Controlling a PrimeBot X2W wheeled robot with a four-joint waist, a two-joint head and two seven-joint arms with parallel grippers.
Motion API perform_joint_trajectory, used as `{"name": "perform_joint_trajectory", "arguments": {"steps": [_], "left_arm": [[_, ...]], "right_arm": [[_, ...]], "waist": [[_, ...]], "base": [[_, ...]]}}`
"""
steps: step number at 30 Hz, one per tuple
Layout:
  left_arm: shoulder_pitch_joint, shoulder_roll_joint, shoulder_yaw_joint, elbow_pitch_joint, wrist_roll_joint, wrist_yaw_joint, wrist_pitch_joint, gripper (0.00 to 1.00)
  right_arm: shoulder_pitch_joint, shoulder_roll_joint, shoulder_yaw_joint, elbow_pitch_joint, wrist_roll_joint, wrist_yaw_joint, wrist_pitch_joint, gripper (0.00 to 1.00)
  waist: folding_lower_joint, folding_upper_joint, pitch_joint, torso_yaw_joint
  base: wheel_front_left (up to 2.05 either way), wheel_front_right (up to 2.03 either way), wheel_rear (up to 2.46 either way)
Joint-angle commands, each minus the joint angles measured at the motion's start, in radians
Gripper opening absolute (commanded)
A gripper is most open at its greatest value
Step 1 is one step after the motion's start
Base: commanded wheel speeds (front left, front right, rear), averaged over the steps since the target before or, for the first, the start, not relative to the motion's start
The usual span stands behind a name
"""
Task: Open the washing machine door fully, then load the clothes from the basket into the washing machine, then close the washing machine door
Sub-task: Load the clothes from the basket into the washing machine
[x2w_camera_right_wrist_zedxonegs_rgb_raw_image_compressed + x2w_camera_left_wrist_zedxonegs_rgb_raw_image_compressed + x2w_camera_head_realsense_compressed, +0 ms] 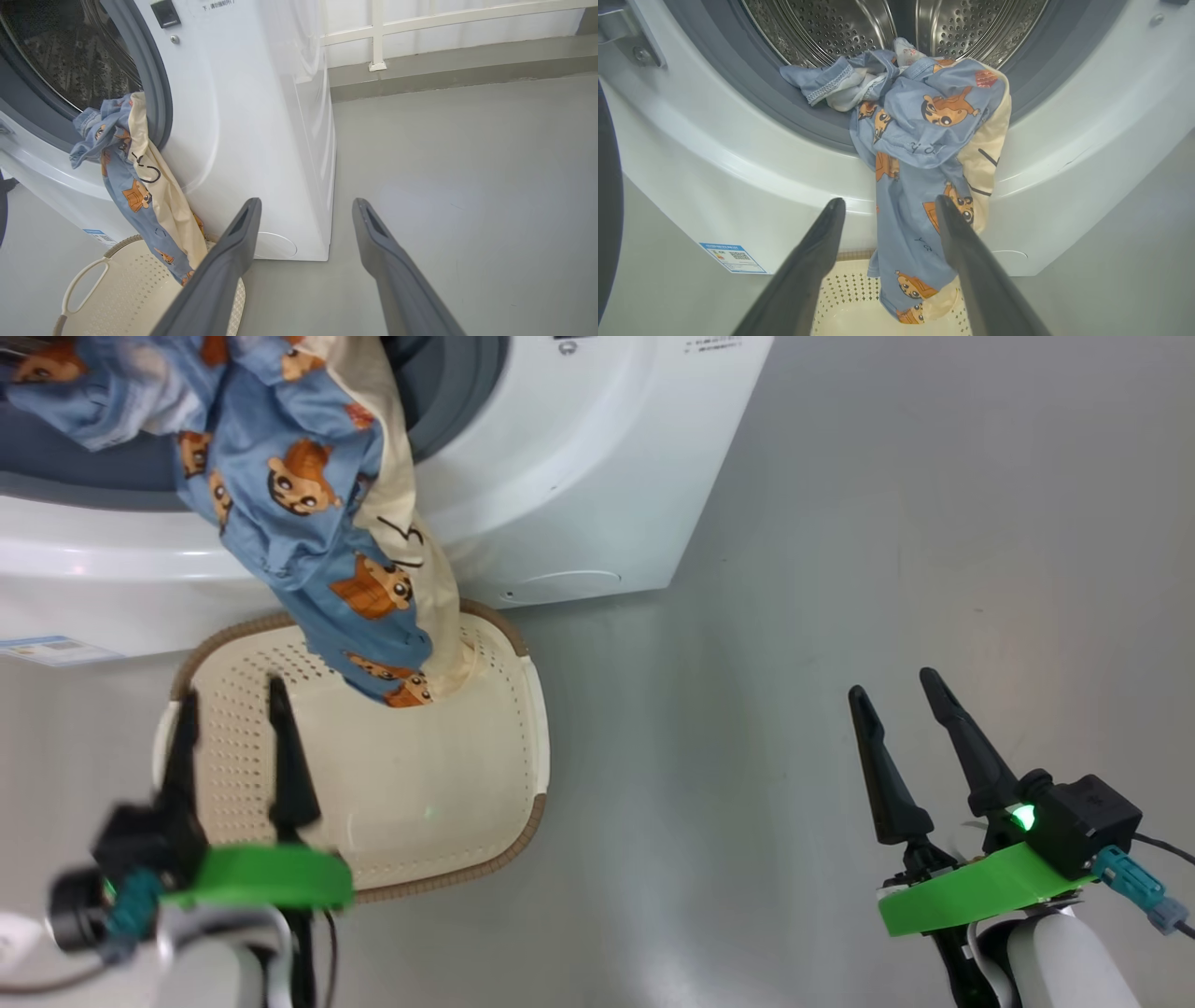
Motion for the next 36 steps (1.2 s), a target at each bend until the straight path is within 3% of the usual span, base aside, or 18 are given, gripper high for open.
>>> {"name": "perform_joint_trajectory", "arguments": {"steps": [1,11,21,36], "left_arm": [[0.052,0.009,0.017,-0.044,-0.005,0.014,-0.006,1.00],[0.241,-0.004,-0.057,-0.117,-0.014,0.056,-0.006,1.00],[0.294,-0.006,-0.085,-0.183,-0.034,0.093,-0.001,1.00],[0.272,-0.006,-0.094,-0.167,-0.086,0.082,-0.002,1.00]], "right_arm": [[0.020,-0.007,0.015,-0.023,-0.012,0.006,-0.005,1.00],[0.041,-0.016,-0.014,-0.027,-0.019,0.006,-0.005,1.00],[0.048,-0.013,-0.028,-0.030,-0.022,0.006,-0.005,1.00],[0.048,-0.010,-0.018,-0.024,-0.019,0.006,-0.005,1.00]], "waist": [[0.0000,-0.0001,-0.013,0.010],[0.0000,-0.0001,-0.045,0.027],[0.0000,-0.0001,-0.048,0.036],[0.0000,-0.0001,-0.064,0.017]], "base": [[0.00,0.00,0.00],[0.00,0.00,0.00],[0.00,0.00,0.00],[0.00,0.00,0.00]]}}
